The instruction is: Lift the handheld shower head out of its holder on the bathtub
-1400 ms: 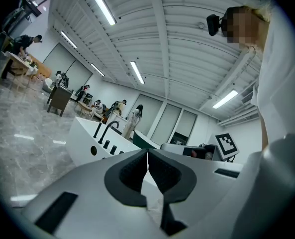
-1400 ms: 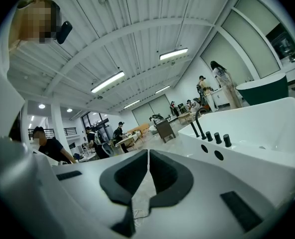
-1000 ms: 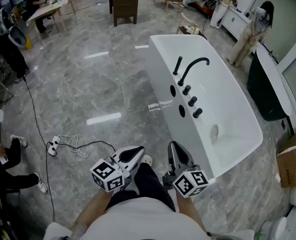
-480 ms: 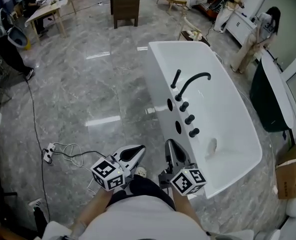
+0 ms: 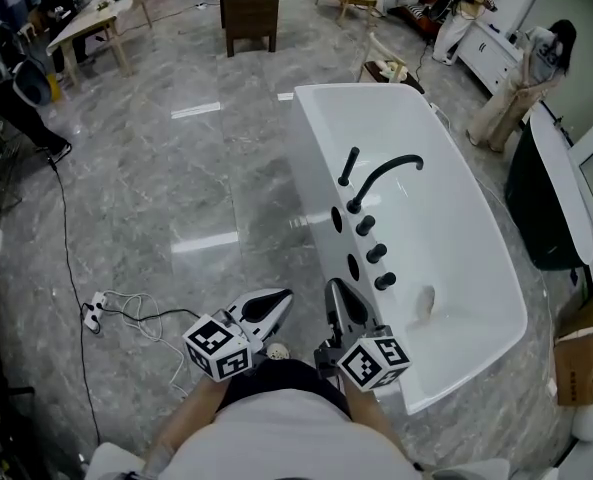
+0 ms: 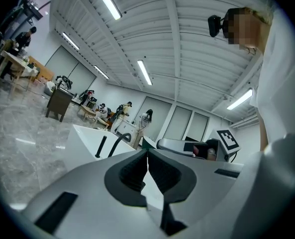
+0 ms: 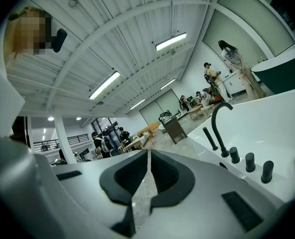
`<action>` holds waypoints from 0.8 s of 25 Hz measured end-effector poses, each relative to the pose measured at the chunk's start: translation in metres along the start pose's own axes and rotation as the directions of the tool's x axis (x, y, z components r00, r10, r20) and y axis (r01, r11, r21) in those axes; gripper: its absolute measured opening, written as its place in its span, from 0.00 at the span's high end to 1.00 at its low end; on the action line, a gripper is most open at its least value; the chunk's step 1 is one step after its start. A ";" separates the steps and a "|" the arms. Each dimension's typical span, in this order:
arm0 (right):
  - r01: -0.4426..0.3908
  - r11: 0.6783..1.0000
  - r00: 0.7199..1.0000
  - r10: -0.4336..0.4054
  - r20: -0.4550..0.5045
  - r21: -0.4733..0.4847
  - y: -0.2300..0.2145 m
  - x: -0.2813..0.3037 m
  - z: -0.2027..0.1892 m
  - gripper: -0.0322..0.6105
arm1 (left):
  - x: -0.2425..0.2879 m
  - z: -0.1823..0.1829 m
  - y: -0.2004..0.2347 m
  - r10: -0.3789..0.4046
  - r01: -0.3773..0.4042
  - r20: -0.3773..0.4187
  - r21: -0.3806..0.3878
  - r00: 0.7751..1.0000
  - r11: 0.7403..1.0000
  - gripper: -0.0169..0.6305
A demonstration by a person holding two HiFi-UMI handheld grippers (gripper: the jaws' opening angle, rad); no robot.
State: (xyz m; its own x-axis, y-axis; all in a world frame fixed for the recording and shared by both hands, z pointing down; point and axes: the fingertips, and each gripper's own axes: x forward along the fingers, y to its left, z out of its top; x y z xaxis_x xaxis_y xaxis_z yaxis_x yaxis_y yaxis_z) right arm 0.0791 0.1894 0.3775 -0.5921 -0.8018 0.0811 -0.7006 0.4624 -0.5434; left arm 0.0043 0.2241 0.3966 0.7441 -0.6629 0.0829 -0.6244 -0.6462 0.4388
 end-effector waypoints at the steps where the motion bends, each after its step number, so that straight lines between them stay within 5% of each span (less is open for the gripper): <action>1: -0.001 1.000 1.000 0.001 0.000 -0.003 -0.002 0.002 0.002 0.92 | 0.002 0.000 0.001 0.003 -0.003 -0.001 -0.003 1.000 1.000 0.95; 20: 0.022 1.000 1.000 -0.022 -0.019 0.013 -0.014 -0.004 -0.003 0.92 | 0.013 -0.019 -0.002 -0.007 0.005 -0.046 -0.043 0.999 0.999 0.95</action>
State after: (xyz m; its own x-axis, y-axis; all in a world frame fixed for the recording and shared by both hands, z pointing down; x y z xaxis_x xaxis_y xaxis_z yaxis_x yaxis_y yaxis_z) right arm 0.0906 0.1872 0.3872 -0.5842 -0.8042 0.1091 -0.7082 0.4395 -0.5526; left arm 0.0197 0.2238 0.4137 0.7587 -0.6400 0.1212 -0.6099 -0.6326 0.4773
